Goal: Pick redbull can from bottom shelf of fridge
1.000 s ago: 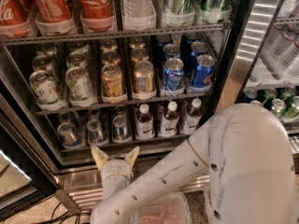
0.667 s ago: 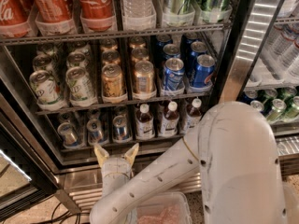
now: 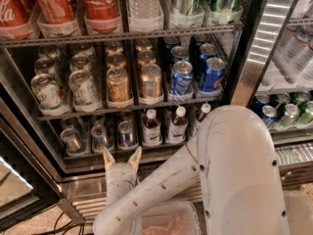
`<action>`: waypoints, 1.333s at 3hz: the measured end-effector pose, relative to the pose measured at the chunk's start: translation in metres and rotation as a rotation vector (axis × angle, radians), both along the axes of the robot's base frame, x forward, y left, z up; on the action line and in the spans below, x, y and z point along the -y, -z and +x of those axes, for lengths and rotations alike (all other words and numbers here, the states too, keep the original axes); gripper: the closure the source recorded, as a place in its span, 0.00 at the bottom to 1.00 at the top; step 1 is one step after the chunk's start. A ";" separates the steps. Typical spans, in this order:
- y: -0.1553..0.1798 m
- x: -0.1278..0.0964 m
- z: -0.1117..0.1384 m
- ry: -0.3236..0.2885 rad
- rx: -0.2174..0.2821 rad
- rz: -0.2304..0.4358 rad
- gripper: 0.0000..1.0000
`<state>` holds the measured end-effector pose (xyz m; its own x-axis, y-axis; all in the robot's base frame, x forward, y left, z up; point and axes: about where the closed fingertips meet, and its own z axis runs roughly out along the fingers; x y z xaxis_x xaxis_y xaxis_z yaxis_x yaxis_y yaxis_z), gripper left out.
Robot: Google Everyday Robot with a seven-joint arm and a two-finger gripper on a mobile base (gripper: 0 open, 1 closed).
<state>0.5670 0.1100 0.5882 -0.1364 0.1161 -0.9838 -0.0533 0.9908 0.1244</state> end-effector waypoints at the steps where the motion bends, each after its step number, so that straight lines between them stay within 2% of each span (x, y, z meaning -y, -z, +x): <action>1: 0.002 -0.001 0.001 -0.002 0.009 -0.004 0.25; 3: -0.004 0.000 0.020 -0.017 0.048 -0.012 0.29; 4: -0.011 0.006 0.032 -0.013 0.075 -0.023 0.34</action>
Offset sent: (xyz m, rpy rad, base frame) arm 0.0154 -0.0242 0.0186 -0.0154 -0.1194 -0.0779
